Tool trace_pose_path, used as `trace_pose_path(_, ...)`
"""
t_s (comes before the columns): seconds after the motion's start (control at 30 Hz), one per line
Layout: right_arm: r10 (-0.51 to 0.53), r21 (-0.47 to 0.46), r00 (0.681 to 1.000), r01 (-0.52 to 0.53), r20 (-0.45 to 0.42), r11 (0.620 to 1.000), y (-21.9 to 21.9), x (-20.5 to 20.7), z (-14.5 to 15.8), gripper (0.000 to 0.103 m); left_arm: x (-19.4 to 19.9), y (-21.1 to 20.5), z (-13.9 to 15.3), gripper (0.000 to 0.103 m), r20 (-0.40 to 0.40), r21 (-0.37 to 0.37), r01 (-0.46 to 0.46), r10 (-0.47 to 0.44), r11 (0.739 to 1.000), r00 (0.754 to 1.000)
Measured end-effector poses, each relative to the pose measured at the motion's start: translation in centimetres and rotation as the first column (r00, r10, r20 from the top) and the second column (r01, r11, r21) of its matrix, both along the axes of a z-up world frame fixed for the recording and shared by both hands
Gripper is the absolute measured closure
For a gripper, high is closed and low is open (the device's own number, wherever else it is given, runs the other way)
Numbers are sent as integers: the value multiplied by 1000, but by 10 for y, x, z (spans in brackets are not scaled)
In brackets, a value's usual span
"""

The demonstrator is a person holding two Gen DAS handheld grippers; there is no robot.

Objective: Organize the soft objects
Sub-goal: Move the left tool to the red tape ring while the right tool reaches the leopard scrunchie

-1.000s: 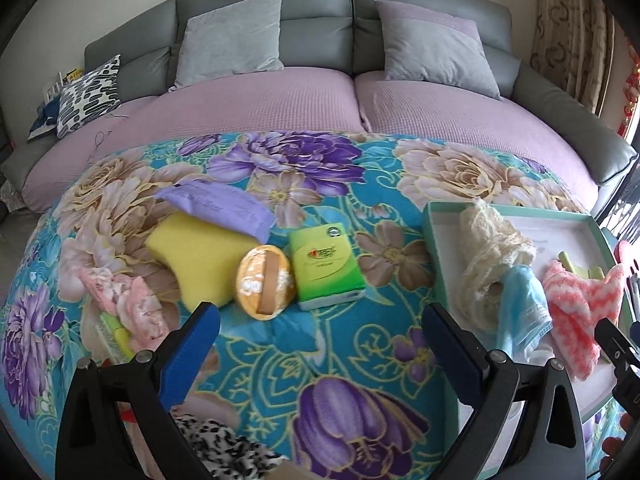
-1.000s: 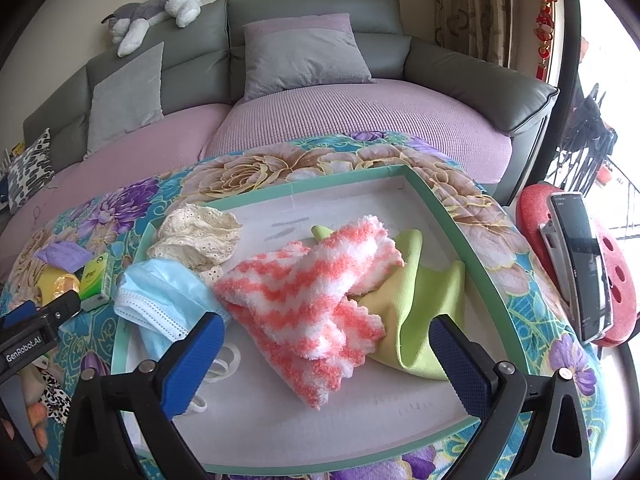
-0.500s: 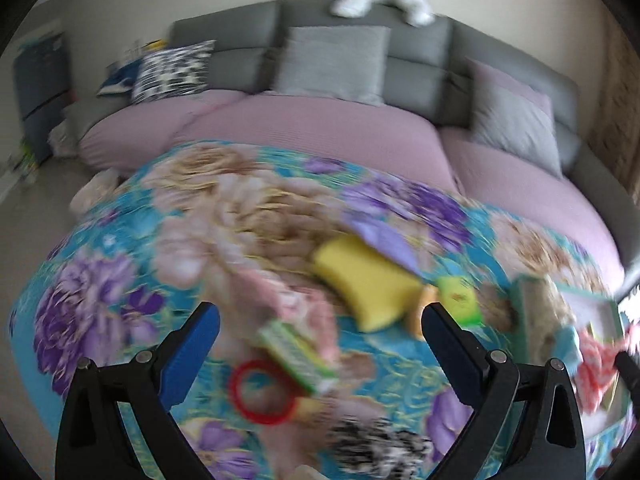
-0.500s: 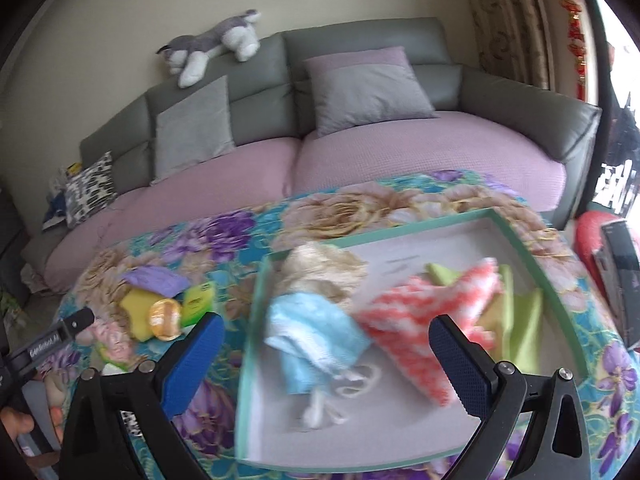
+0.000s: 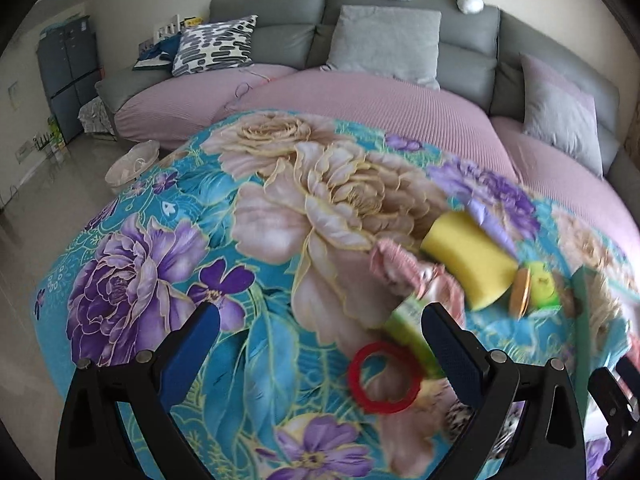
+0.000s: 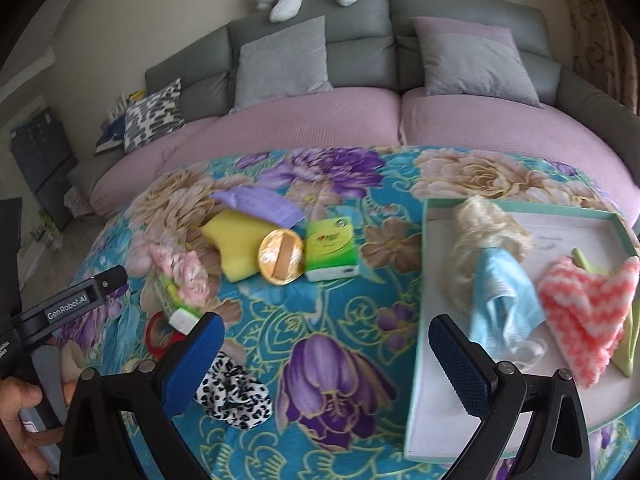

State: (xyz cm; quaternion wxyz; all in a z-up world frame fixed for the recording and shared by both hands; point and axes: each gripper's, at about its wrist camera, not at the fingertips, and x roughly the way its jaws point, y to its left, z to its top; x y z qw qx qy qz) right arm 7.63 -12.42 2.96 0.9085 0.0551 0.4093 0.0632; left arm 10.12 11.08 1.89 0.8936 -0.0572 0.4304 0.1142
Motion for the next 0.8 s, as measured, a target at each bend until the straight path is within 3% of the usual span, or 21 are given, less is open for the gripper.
trace_pose_path(0.27,77,-21,994,-79,-72,997,34,-9,-19,0,-3,-10,-28,2,-117,-13,110,-111,994,987)
trace_pose_path(0.47,95,-1,988,-95,-118,995,45,-17,-35,0,-6,-22,-41,2,-161,-31,172,-174,985,971)
trace_pose_path(0.8,107,2,981,-108,-165,994,47,-14,-46,0,-1,-28,-50,2,-190,-34,181,-184,983,964)
